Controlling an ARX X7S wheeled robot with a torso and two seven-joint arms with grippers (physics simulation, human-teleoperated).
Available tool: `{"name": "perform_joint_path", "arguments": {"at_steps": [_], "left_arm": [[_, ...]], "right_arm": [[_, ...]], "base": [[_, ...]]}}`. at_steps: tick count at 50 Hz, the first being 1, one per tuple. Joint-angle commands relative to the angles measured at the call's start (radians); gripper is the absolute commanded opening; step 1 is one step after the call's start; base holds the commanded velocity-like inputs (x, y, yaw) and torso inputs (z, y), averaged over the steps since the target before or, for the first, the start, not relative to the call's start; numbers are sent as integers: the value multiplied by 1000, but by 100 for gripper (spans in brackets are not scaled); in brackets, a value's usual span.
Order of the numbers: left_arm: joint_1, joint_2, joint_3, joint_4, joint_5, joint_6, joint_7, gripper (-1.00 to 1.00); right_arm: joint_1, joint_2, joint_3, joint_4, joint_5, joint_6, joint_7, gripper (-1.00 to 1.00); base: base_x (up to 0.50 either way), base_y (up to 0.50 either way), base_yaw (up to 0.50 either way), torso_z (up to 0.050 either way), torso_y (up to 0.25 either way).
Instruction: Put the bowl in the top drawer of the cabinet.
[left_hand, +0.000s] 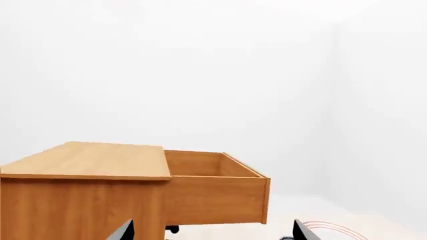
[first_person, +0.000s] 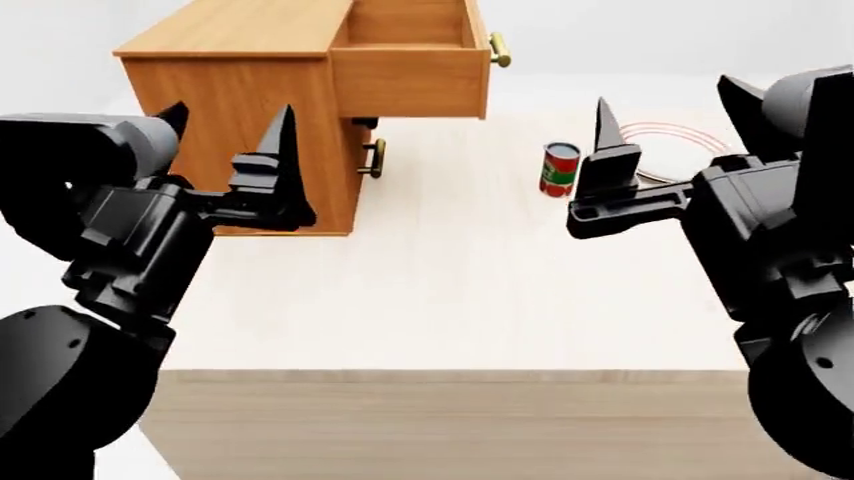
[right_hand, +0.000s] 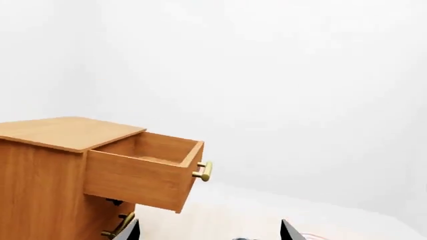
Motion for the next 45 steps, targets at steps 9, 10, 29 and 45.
{"name": "perform_joint_path", "arguments": {"at_steps": [9, 10, 29, 45], "left_arm": [[-427, -35, 33, -239, -22, -93, 2, 100], [-445, -33, 34, -256, -21, -93, 3, 100], [-612, -28, 42, -338, -39, -123, -5, 100], [-700, -27, 8, -316, -99, -208, -77, 100]], "right_arm": [[459, 201, -118, 261, 318, 52, 132, 100], [474, 207, -128, 273, 306, 47, 121, 100], [643, 277, -335, 411, 70, -93, -96, 100], [680, 293, -387, 455, 27, -136, -152, 100]], "base": [[148, 0, 0, 0, 0], [152, 0, 0, 0, 0], [179, 0, 0, 0, 0], [249, 0, 0, 0, 0]]}}
